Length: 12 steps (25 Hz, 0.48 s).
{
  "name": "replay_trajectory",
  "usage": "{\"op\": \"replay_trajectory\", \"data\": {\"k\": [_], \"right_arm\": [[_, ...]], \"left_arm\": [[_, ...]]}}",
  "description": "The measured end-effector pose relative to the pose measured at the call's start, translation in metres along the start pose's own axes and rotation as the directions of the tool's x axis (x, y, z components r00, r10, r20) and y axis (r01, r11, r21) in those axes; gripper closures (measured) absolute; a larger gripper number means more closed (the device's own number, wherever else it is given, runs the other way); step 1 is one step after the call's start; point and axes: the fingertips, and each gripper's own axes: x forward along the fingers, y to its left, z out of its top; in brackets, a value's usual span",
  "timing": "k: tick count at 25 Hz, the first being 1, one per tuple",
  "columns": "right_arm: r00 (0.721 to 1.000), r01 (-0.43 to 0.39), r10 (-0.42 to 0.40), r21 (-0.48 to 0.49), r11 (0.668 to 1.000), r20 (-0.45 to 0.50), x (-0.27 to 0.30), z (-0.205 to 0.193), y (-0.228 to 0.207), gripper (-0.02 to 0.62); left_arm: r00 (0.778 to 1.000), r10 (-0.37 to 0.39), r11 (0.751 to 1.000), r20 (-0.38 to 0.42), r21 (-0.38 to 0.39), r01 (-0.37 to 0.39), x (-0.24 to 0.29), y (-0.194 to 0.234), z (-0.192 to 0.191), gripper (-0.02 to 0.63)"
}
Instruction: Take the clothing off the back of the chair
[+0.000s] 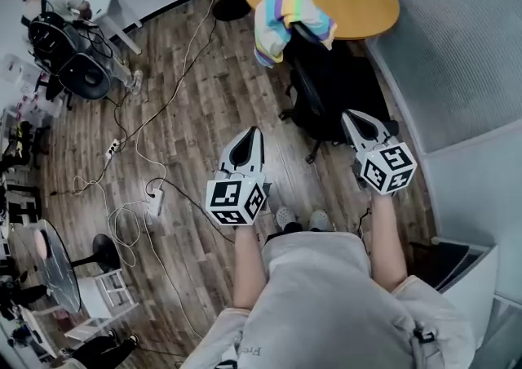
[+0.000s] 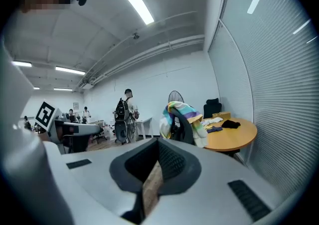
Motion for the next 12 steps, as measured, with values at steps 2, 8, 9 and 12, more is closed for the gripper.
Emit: {"op": "replay_trajectory", "data": {"k": [2, 8, 9, 12], "right_arm": [[1.000, -0.009, 0.008, 0.030, 1.000, 0.020, 0.007, 0.003, -0.004, 0.573], [0.993, -0.060, 0.043, 0.161, 0.985, 0.111, 0.017, 0.008, -0.010, 0.574], [0.994, -0.054, 0.038, 0.149, 0.987, 0.107, 0.019, 0.007, -0.010, 0.574], [0.997, -0.029, 0.020, 0.108, 0.994, 0.079, 0.024, 0.004, -0.011, 0.574]], "left_arm": [[1.000, -0.002, 1.000, 0.005, -0.014, 0.002, 0.000, 0.012, 0.000, 0.578], [1.000, -0.005, 0.999, -0.010, -0.035, 0.005, -0.001, 0.050, -0.009, 0.578], [1.000, -0.010, 0.999, -0.015, -0.038, 0.009, 0.001, 0.055, -0.012, 0.578], [0.999, -0.026, 0.999, -0.032, -0.042, 0.025, 0.009, 0.064, -0.016, 0.578]]}}
